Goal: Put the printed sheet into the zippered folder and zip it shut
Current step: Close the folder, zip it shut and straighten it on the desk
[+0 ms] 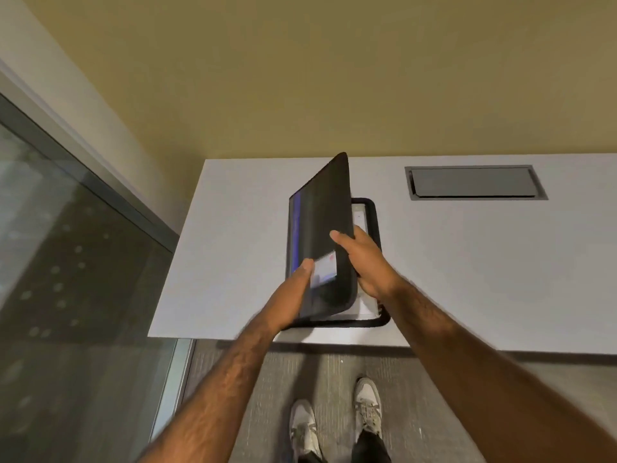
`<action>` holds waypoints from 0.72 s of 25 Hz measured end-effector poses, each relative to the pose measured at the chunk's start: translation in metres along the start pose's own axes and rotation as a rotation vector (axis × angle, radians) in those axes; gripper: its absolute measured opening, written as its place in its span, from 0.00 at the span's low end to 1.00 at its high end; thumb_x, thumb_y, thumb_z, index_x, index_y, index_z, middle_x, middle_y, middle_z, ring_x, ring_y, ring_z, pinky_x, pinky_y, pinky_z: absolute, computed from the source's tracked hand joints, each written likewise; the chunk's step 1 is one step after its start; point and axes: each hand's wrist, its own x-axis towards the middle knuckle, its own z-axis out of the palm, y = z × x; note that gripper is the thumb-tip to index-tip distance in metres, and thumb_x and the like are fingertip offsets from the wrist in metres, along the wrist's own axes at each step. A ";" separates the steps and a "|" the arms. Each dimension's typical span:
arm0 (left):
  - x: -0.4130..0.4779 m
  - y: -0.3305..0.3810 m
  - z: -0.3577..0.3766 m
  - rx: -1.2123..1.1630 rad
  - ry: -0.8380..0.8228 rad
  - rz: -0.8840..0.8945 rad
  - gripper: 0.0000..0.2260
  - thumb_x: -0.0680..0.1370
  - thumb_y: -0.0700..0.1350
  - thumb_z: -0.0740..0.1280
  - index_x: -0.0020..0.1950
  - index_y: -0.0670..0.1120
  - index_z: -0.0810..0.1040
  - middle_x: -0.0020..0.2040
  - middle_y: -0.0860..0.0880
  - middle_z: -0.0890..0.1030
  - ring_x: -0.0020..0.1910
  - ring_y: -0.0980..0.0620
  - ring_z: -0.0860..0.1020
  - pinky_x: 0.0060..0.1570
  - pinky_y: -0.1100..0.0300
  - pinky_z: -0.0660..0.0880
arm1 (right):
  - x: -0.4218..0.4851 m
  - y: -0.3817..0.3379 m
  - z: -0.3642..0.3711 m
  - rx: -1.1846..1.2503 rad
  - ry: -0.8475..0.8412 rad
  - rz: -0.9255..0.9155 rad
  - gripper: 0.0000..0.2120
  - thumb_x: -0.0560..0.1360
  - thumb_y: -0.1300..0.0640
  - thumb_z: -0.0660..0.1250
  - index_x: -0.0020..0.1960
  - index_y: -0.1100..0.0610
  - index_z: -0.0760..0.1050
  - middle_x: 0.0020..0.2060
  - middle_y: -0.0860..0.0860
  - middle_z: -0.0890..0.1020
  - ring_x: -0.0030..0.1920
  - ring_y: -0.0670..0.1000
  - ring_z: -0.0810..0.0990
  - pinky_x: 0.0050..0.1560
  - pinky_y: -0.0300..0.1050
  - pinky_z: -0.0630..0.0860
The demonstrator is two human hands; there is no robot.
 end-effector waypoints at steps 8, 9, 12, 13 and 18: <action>0.022 -0.091 0.003 0.609 0.133 -0.111 0.24 0.84 0.46 0.57 0.81 0.45 0.60 0.82 0.47 0.58 0.80 0.47 0.59 0.78 0.51 0.56 | 0.013 0.050 -0.083 -0.122 0.185 0.152 0.17 0.80 0.48 0.64 0.66 0.55 0.74 0.58 0.52 0.84 0.54 0.54 0.84 0.56 0.53 0.82; 0.019 -0.095 0.000 0.645 0.161 -0.078 0.25 0.82 0.39 0.58 0.79 0.45 0.64 0.81 0.48 0.62 0.79 0.46 0.63 0.77 0.51 0.59 | 0.013 0.055 -0.088 -0.141 0.190 0.170 0.17 0.81 0.48 0.64 0.66 0.55 0.74 0.58 0.52 0.84 0.55 0.54 0.84 0.52 0.50 0.82; 0.007 -0.104 -0.011 0.723 0.272 -0.065 0.20 0.77 0.34 0.61 0.67 0.47 0.79 0.68 0.49 0.77 0.66 0.44 0.76 0.66 0.51 0.71 | 0.013 0.067 -0.098 -0.183 0.194 0.224 0.17 0.81 0.49 0.63 0.66 0.55 0.74 0.59 0.52 0.83 0.59 0.54 0.82 0.52 0.49 0.78; 0.004 -0.108 -0.016 0.769 0.291 -0.075 0.17 0.78 0.35 0.62 0.64 0.47 0.81 0.67 0.49 0.79 0.64 0.44 0.78 0.63 0.52 0.72 | 0.012 0.071 -0.100 -0.207 0.196 0.240 0.18 0.81 0.49 0.63 0.68 0.55 0.73 0.62 0.52 0.81 0.61 0.54 0.80 0.57 0.51 0.77; 0.000 -0.131 -0.036 0.847 0.274 -0.062 0.11 0.80 0.44 0.67 0.60 0.50 0.84 0.62 0.51 0.82 0.54 0.49 0.82 0.58 0.52 0.77 | -0.003 0.086 -0.085 -0.509 0.269 0.203 0.22 0.81 0.54 0.64 0.73 0.58 0.69 0.70 0.56 0.74 0.68 0.57 0.74 0.66 0.50 0.72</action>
